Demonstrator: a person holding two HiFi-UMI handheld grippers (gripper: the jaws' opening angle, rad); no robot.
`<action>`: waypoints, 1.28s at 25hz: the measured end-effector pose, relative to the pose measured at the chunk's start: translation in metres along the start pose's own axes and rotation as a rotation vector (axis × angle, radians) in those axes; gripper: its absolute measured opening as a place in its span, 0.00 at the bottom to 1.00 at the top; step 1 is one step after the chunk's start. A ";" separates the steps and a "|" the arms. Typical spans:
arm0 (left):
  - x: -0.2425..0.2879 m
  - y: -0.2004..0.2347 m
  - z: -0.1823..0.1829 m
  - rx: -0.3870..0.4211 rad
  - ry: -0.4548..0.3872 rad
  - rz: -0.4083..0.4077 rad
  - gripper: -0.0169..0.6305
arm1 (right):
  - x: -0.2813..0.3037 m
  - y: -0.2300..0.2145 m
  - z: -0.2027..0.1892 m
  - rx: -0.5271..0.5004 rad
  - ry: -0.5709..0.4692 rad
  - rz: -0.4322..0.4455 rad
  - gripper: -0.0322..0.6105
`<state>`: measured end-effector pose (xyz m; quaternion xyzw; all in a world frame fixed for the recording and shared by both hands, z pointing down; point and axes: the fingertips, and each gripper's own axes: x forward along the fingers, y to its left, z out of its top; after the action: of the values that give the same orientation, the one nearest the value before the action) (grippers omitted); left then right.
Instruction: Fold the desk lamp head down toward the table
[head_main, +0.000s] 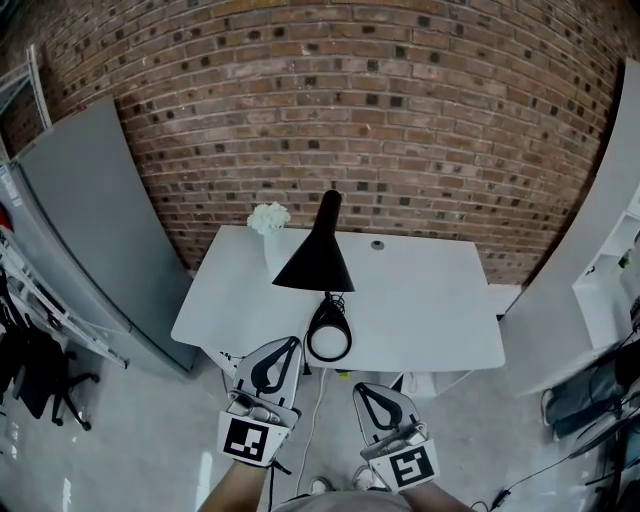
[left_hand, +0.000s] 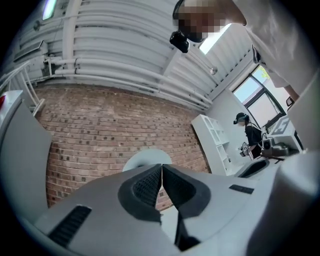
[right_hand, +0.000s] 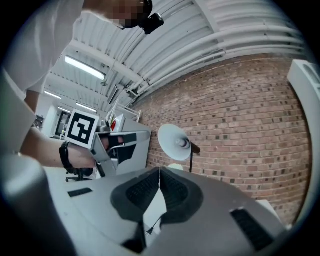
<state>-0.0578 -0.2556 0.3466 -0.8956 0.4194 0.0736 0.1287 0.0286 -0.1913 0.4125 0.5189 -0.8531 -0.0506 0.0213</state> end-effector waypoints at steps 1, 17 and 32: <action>0.005 0.001 0.004 -0.001 -0.013 0.004 0.05 | 0.002 -0.002 -0.001 0.000 0.005 -0.001 0.08; 0.059 0.025 0.045 0.043 -0.092 0.036 0.04 | 0.025 -0.011 0.012 0.014 -0.013 0.032 0.08; 0.057 0.020 0.022 0.002 -0.041 0.047 0.04 | 0.020 -0.020 0.005 -0.014 0.042 0.036 0.08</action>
<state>-0.0378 -0.3031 0.3090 -0.8838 0.4374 0.0946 0.1365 0.0369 -0.2174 0.4046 0.5042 -0.8613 -0.0452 0.0436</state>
